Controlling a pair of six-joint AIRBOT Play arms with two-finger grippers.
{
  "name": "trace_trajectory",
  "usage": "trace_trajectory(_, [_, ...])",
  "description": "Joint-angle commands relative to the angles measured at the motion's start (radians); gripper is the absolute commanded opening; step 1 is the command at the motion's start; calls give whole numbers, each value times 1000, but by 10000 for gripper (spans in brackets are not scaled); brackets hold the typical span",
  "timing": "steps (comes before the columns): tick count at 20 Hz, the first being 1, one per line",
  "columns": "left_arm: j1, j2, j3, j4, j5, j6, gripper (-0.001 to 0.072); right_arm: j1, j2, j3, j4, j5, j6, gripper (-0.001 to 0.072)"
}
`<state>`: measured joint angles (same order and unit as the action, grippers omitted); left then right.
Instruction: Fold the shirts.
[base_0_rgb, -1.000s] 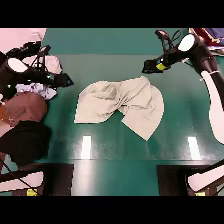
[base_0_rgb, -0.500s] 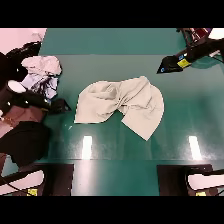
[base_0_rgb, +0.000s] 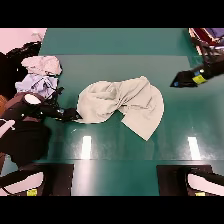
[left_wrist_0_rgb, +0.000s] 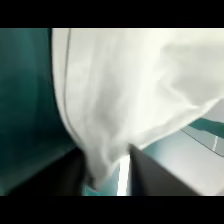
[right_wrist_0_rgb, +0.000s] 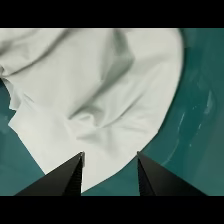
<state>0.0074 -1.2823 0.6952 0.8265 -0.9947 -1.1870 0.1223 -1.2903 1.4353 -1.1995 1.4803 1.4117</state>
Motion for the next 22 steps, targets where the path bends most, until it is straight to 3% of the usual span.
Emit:
trace_trajectory(1, [-28,3,1,-6,31,-21,40,-64,93,-135,4,-17,1,386])
trace_trajectory(6, [-28,3,163,10,-71,-21,22,-216,113,-380,21,-45,0,390])
trace_trajectory(10, [-28,3,304,15,-105,-21,22,-294,-6,-518,224,-196,-75,389])
trace_trajectory(14, [-28,3,329,15,-105,-36,23,-279,-139,-531,365,-321,-135,387])
trace_trajectory(19, [-28,3,329,16,-106,-36,22,-211,-245,-531,388,-350,-176,376])
trace_trajectory(21, [-28,3,329,16,-105,-36,22,-192,-245,-531,391,-389,-176,304])
trace_trajectory(22, [-28,3,329,15,-104,-36,23,-188,-245,-529,401,-402,-184,303])
